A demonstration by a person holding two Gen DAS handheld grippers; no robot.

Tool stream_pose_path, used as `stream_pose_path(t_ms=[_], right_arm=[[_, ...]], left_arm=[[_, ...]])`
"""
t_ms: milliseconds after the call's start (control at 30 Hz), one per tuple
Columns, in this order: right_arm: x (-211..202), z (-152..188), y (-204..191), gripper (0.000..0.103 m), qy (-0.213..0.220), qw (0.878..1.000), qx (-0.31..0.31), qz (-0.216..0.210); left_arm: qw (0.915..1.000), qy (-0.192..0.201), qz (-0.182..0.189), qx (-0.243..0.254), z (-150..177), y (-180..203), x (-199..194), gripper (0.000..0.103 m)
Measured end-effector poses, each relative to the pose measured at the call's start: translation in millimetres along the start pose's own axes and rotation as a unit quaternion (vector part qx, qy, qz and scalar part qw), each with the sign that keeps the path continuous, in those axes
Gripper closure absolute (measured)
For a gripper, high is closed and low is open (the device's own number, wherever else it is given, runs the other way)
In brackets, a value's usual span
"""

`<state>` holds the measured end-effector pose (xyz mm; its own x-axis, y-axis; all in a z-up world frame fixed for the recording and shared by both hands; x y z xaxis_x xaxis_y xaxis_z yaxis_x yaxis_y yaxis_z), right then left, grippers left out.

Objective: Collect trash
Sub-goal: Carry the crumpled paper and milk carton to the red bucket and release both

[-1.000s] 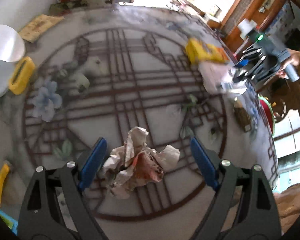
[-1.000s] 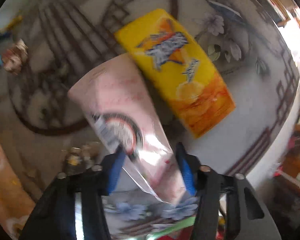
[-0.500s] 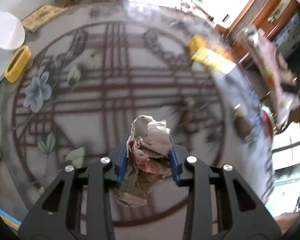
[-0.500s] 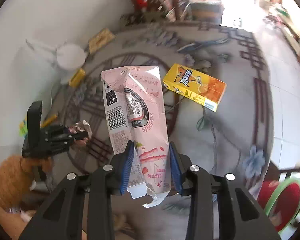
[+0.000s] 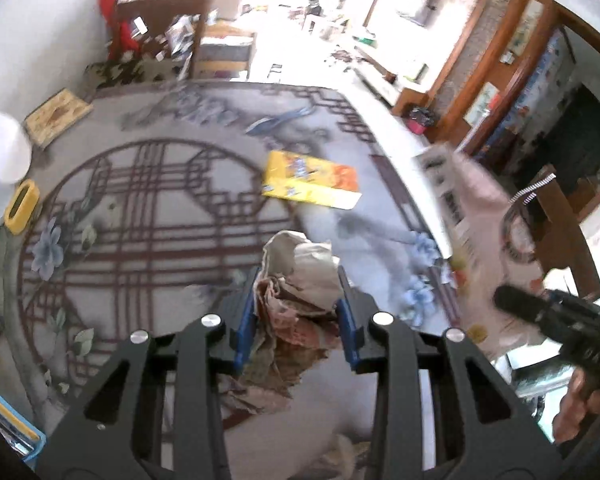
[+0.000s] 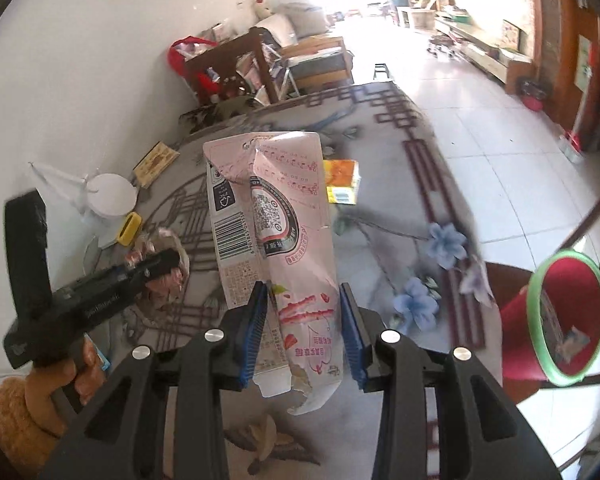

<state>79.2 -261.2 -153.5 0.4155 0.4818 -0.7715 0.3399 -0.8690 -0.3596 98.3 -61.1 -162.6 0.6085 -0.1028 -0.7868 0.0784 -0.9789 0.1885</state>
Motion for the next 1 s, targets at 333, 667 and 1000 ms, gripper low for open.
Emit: stream_pose_path(t_ms=[333,667,1000], right_arm=[[-38.7,23.5,47.1,0.067,0.029,0.997,0.055,0.034],[-66.4,37.2,82.7,0.068,0.054,0.992,0.094,0.06],[-85.9,49.6,113.9,0.068,0.072,0.987,0.13,0.066]], left_arm=[[0.9976,-0.002,0.034,0.061,6.3,68.4,-4.4,0.069],[0.9927,-0.011,0.067,0.1,10.4,120.4,2.0,0.069],[0.9885,-0.03,0.086,0.121,13.7,162.0,17.5,0.068]])
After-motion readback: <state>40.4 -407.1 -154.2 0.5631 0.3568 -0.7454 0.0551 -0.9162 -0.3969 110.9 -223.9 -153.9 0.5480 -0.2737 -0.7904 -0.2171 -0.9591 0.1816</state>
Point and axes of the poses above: each gripper's, at about its wrist camera, not at the fingertips, and x roughly the way its jaws point, y to its right, z to its underside, the point moved 5 cm from there along x, roughly the way its jaws point, and after that the axes turned 3 degrees about -z, right-handed, at the moved point
